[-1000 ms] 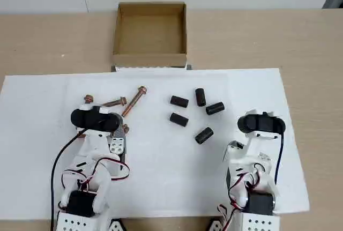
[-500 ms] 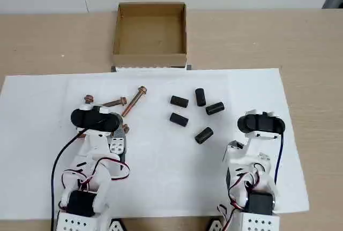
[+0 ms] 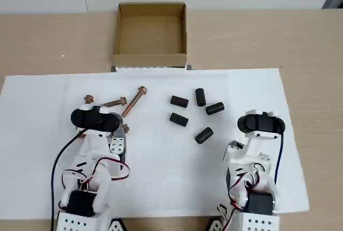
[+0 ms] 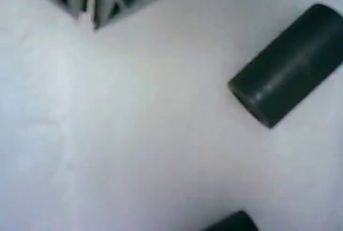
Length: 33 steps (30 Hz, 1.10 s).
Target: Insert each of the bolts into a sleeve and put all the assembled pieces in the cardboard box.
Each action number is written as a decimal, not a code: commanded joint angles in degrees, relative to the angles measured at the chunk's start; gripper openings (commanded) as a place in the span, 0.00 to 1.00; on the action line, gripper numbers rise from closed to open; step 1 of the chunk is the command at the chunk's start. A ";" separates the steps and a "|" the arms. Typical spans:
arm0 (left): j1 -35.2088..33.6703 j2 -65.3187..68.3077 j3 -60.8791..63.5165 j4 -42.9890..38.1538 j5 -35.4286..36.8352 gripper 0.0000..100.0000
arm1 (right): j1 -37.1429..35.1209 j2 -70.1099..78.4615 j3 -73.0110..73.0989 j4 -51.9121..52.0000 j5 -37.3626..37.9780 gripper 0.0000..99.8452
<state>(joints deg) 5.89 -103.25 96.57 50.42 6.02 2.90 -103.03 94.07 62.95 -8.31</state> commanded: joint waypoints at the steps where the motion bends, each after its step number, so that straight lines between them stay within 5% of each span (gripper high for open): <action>1: 0.09 -0.62 -0.22 0.00 -0.44 0.01 | 0.57 -0.84 -0.44 -1.01 -0.70 0.00; 15: -2.02 -0.35 -8.04 -0.97 -1.41 0.01 | 0.57 -0.84 -0.44 -1.01 -0.70 0.00; 20: -1.93 -0.26 -17.80 8.35 -8.79 0.01 | 0.57 -0.84 -0.44 -1.01 -0.70 0.00; 33: -2.29 2.64 -39.87 29.54 -12.40 0.01 | 0.57 -0.84 -0.44 -1.01 -0.70 0.00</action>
<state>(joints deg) 4.31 -103.52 61.93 76.44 -6.11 2.90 -103.03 94.07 62.95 -8.31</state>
